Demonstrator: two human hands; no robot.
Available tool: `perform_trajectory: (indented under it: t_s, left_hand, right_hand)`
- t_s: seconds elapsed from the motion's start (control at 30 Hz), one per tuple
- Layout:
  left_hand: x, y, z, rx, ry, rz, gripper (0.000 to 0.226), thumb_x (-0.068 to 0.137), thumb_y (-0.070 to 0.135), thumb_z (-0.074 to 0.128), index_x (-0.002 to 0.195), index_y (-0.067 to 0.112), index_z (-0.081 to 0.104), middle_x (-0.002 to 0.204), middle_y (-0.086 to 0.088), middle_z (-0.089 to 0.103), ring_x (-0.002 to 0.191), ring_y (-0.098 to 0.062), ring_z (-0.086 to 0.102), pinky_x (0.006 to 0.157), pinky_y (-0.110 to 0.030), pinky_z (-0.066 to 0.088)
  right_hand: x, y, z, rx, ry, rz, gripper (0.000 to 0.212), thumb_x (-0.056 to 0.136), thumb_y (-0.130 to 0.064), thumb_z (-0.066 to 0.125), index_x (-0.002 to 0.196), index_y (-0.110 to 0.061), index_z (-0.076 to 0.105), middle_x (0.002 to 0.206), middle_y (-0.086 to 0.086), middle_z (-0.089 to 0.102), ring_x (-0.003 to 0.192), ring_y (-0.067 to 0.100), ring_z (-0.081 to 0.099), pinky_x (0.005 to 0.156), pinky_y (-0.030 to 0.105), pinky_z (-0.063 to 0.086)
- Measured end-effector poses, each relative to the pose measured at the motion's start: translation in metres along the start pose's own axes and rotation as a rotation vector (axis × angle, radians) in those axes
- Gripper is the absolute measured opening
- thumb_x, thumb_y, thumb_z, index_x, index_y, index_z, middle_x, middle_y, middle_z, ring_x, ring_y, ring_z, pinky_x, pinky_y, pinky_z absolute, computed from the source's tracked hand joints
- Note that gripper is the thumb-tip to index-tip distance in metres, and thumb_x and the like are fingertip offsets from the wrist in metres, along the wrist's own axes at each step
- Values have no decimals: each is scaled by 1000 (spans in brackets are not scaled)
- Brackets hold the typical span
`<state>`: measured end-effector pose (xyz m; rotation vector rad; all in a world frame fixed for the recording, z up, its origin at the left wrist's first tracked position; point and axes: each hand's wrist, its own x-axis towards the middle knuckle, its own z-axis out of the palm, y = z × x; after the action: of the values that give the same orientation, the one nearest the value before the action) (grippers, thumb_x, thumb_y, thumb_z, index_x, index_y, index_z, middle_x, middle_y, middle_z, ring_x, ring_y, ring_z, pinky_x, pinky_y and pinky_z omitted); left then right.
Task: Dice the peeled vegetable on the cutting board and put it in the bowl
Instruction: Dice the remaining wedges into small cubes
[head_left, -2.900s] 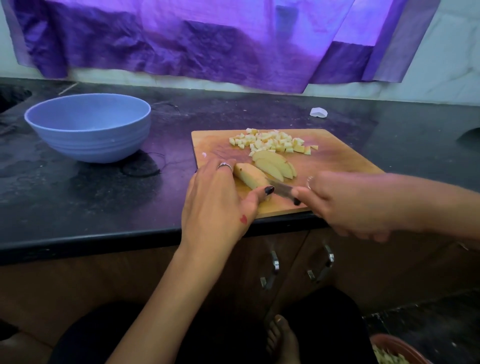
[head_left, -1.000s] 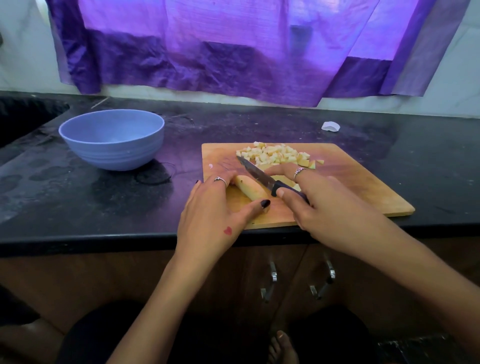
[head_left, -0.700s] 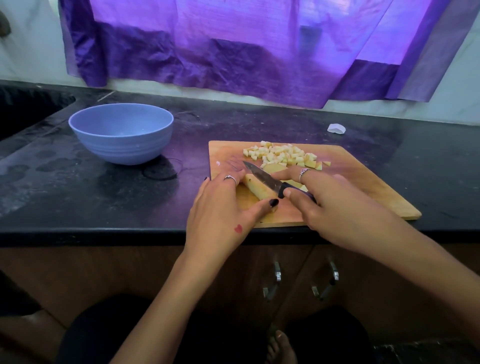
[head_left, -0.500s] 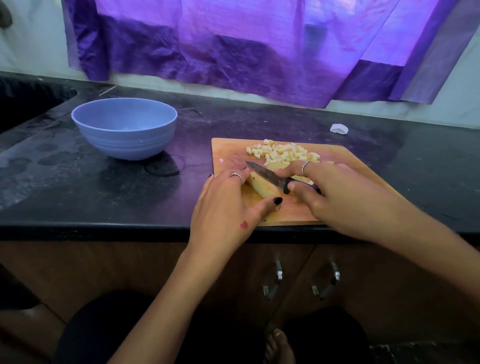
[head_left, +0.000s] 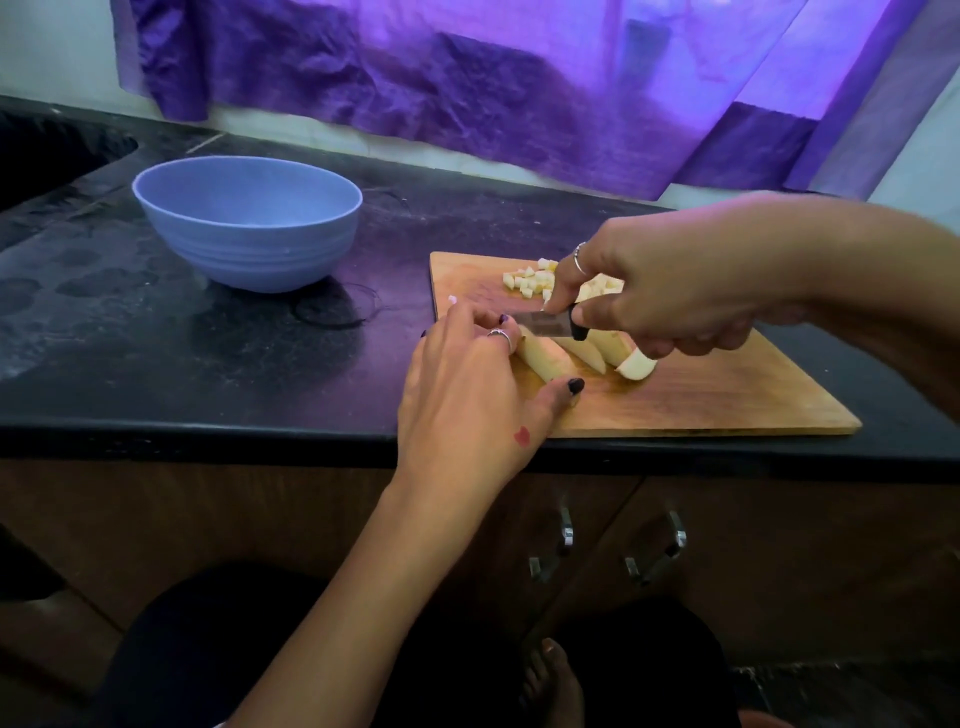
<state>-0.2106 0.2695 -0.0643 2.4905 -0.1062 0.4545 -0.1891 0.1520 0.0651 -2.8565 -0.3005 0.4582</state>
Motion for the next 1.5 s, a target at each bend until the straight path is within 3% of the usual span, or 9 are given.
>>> perform_trajectory:
  t_s: [0.23, 0.53, 0.77, 1.03, 1.13, 1.23, 1.37, 1.5]
  left_hand:
    - [-1, 5, -3, -7, 14, -24, 70, 78, 62, 61, 132, 19, 52, 135, 7, 42, 134, -20, 32, 110, -39, 29]
    - [3, 6, -3, -19, -27, -41, 73, 77, 64, 61, 136, 23, 49, 139, 8, 39, 136, -19, 29, 111, -39, 27]
    - [7, 2, 0, -34, -41, 24, 71, 80, 60, 60, 137, 19, 47, 141, 8, 38, 138, -14, 22, 112, -36, 22]
    - [8, 1, 3, -28, -35, 30, 69, 79, 61, 60, 134, 22, 48, 141, 9, 41, 140, -14, 23, 114, -42, 23]
    - [8, 0, 5, -26, -37, 36, 65, 79, 60, 60, 132, 24, 49, 142, 11, 40, 141, -12, 21, 115, -43, 20]
    - [7, 1, 4, -39, -22, 48, 56, 79, 60, 59, 125, 28, 53, 136, 13, 45, 136, -12, 30, 112, -44, 24]
    - [5, 3, 3, -70, -35, -1, 52, 76, 61, 60, 118, 30, 54, 126, 10, 53, 125, -16, 44, 107, -46, 32]
    - [7, 3, 3, -71, -35, -3, 51, 75, 63, 60, 114, 30, 53, 124, 10, 55, 124, -14, 46, 109, -46, 29]
  right_hand:
    - [-13, 12, 16, -46, 47, -16, 20, 99, -34, 42, 114, -41, 53, 54, 1, 51, 33, 10, 36, 32, 16, 30]
    - [-13, 1, 7, -131, 22, 21, 26, 100, -29, 41, 121, -36, 54, 56, 5, 53, 27, 7, 37, 31, 15, 33]
    - [-20, 12, 11, -94, 71, 46, 25, 99, -35, 41, 118, -48, 52, 34, -9, 49, 28, 9, 40, 35, 21, 33]
    - [-21, 13, 6, -160, 88, -8, 24, 98, -31, 45, 116, -42, 55, 35, -7, 49, 25, 6, 38, 30, 16, 33]
    - [-15, 12, 16, -189, 122, -18, 21, 97, -31, 46, 114, -40, 55, 62, -1, 58, 29, 7, 46, 35, 19, 42]
    - [-10, 17, 31, -262, 185, -55, 24, 96, -33, 44, 117, -42, 54, 85, -2, 58, 51, 16, 59, 59, 30, 54]
    - [-13, 17, 30, -194, 155, -34, 28, 99, -30, 41, 123, -37, 53, 73, 3, 57, 47, 21, 58, 37, 19, 40]
    - [-18, 16, 22, -203, 105, -29, 29, 99, -30, 42, 125, -39, 52, 69, 2, 56, 47, 18, 55, 34, 17, 38]
